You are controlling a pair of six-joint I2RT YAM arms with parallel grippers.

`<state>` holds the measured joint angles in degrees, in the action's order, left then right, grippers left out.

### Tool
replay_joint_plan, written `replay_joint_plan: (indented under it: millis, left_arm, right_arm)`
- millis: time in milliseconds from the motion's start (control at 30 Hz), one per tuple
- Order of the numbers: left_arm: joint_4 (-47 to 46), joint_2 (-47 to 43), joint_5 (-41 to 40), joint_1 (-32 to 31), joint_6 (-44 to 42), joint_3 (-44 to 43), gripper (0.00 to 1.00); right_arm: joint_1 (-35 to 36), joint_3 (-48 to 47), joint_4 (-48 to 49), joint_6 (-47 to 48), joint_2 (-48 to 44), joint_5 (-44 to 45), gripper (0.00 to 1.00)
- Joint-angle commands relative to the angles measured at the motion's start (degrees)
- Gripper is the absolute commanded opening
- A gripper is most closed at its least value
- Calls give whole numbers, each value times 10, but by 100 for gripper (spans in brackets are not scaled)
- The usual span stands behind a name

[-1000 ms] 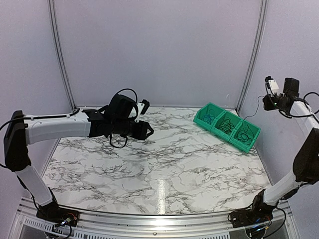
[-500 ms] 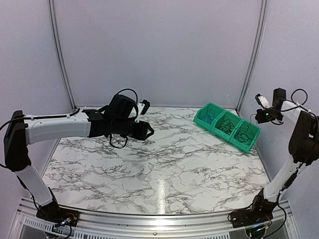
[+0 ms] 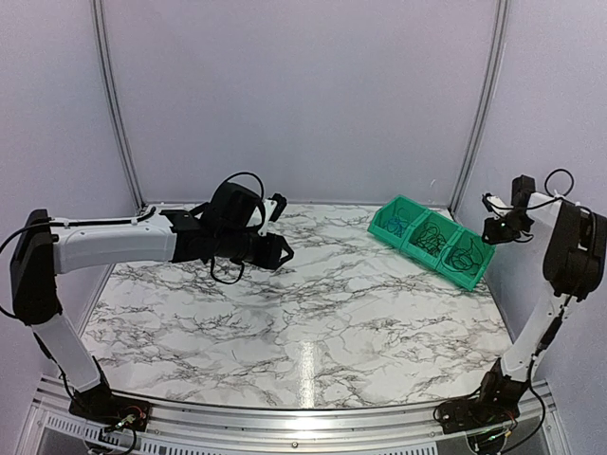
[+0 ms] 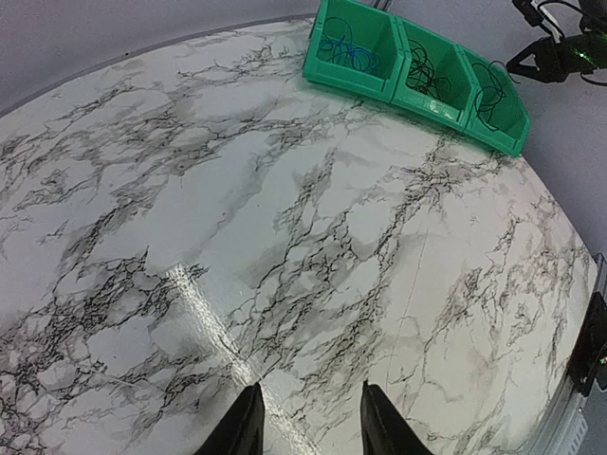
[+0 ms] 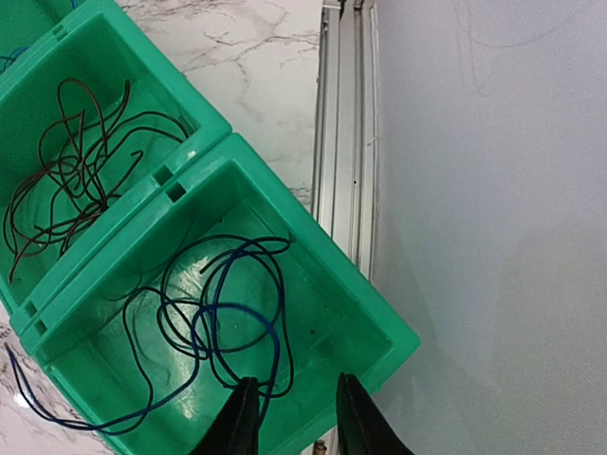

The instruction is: Untangle the cables

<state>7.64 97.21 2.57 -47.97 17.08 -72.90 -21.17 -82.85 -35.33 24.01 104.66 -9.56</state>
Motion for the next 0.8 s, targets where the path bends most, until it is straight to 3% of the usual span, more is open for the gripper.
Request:
replay_joint_plan:
  millis: [0, 200, 433, 667, 700, 767]
  left_arm:
    - [-3, 7, 3, 0, -8, -8, 36]
    - [-1, 3, -10, 1, -13, -7, 37]
    - [0, -14, -22, 35, 3, -6, 38]
    - [-1, -84, -107, 88, -17, 7, 41]
    - [-2, -94, -127, 91, -29, 8, 42]
    - [-7, -115, -159, 96, -43, 15, 43]
  right_arm:
    - [-4, -8, -13, -11, -34, 4, 33]
    - [-4, 53, -8, -4, -135, -5, 36]
    - [-4, 136, 25, 5, -274, -204, 40]
    - [-4, 206, 37, 50, -366, -253, 44]
    - [-4, 199, 27, 55, -379, -270, 47]
    - [-4, 193, 40, 26, -408, -280, 71]
